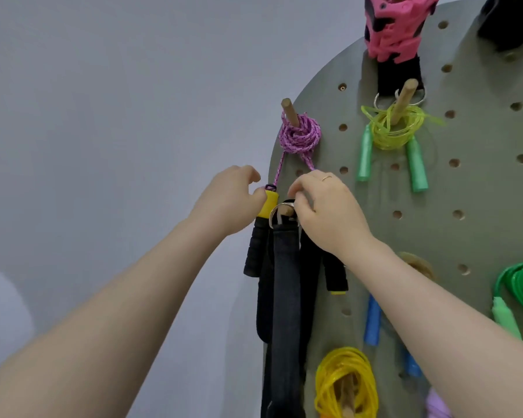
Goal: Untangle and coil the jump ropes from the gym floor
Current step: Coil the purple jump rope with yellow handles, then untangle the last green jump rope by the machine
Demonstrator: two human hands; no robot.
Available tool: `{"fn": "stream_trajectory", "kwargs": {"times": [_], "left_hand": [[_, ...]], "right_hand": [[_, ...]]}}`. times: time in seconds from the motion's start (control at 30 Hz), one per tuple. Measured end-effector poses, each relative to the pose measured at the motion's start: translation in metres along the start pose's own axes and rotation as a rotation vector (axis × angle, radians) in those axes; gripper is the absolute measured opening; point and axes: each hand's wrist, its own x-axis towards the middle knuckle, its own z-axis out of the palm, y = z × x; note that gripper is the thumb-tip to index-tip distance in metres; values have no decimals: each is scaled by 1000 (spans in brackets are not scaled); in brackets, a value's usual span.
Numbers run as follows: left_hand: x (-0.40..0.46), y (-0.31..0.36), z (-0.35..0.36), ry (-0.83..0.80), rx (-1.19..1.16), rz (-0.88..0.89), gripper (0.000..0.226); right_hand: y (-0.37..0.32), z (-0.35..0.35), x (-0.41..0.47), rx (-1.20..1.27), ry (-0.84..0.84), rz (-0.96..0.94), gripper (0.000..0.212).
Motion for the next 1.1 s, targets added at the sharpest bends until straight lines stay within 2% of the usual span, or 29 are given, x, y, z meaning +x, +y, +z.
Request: {"fn": "stream_trajectory", "kwargs": {"times": [0.1,0.23,0.33,0.4,0.5,0.57,0.7,0.83,0.97,1.03,1.1], "left_hand": [[-33,-6,-19,62,-84,-25,34],[-86,-31,-39,18,-29,-41,32],[-136,-46,-59,59,-36,-65,26],[-173,-53,-73,69,-32,2,24],[-229,-68,-90,55,145,59,32],[-266,-80,-101,94,285,-14,31],[-369,-101,-121,123,459,-320,27],[-513,-107,-135,16,550,-830,21],[-645,-71,-158,-56,513,-1325,26],[-695,-50,-174,-21,501,-1494,28],[-741,-30,-193,55,505,-1622,27]], "right_hand": [[-39,-2,-29,148,-145,10,22],[-91,12,-70,352,-362,104,23],[-128,20,-104,606,-418,162,22],[-151,26,-123,795,-464,161,25],[-185,45,-144,948,-558,79,30],[-207,60,-159,1025,-644,11,30],[-248,82,-211,1178,-862,-121,21],[-296,94,-287,1274,-1165,-308,21],[-373,87,-378,1279,-1492,-495,25],[-414,78,-421,1251,-1657,-612,22],[-456,66,-458,1201,-1738,-786,21]]}}
